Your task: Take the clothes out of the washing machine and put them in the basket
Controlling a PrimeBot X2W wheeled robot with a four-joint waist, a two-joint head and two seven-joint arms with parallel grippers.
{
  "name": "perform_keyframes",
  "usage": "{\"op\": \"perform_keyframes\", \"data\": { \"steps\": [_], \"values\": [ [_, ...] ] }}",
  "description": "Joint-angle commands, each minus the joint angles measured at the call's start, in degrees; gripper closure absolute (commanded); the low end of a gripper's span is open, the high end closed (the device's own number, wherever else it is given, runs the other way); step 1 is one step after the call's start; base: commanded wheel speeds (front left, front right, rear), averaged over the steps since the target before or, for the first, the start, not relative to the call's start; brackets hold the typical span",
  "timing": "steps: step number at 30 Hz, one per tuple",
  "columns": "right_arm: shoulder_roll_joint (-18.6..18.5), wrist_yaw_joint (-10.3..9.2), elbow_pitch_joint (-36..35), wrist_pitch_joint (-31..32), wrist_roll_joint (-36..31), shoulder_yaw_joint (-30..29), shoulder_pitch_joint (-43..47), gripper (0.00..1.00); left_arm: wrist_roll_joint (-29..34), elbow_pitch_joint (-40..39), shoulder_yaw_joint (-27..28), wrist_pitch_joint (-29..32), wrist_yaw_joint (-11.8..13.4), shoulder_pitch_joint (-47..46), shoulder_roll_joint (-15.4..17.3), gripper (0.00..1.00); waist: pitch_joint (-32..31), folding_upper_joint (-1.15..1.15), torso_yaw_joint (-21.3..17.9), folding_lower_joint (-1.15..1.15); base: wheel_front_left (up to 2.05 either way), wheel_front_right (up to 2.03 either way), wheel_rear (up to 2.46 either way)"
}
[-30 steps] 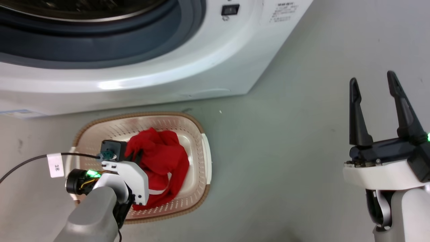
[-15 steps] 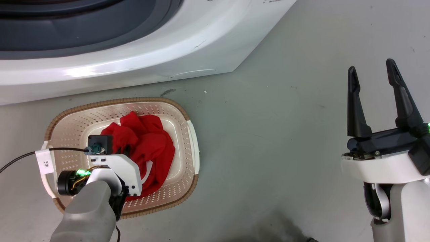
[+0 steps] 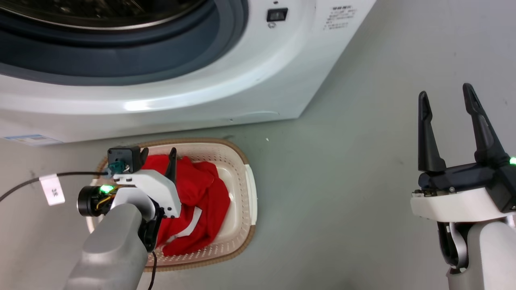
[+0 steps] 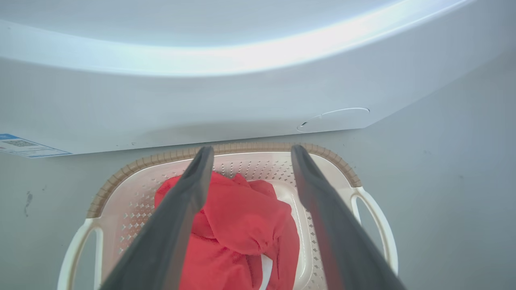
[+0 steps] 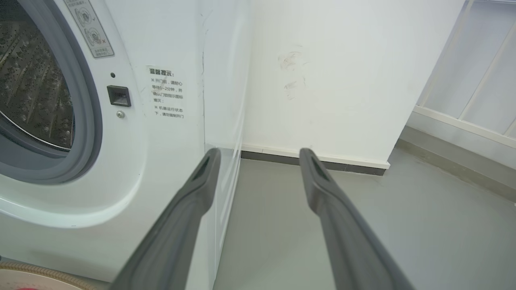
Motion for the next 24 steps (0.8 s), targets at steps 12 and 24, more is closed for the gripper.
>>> {"op": "perform_keyframes", "data": {
  "steps": [12,24],
  "values": [
    [0.06,-0.06,2.31,-0.09,-1.03,-2.04,3.9,0.0,10.34,-21.0,10.44,-0.14,0.04,12.14,-2.17,0.0,-12.37,0.0,6.81,0.0,0.0,0.0,0.0],
    [0.06,-0.06,3.16,-0.09,-0.59,-2.03,8.34,0.0,20.34,-39.62,17.96,-0.14,2.01,25.01,-4.46,0.0,-19.42,0.0,8.27,0.0,0.0,0.0,0.0]
  ]
}}
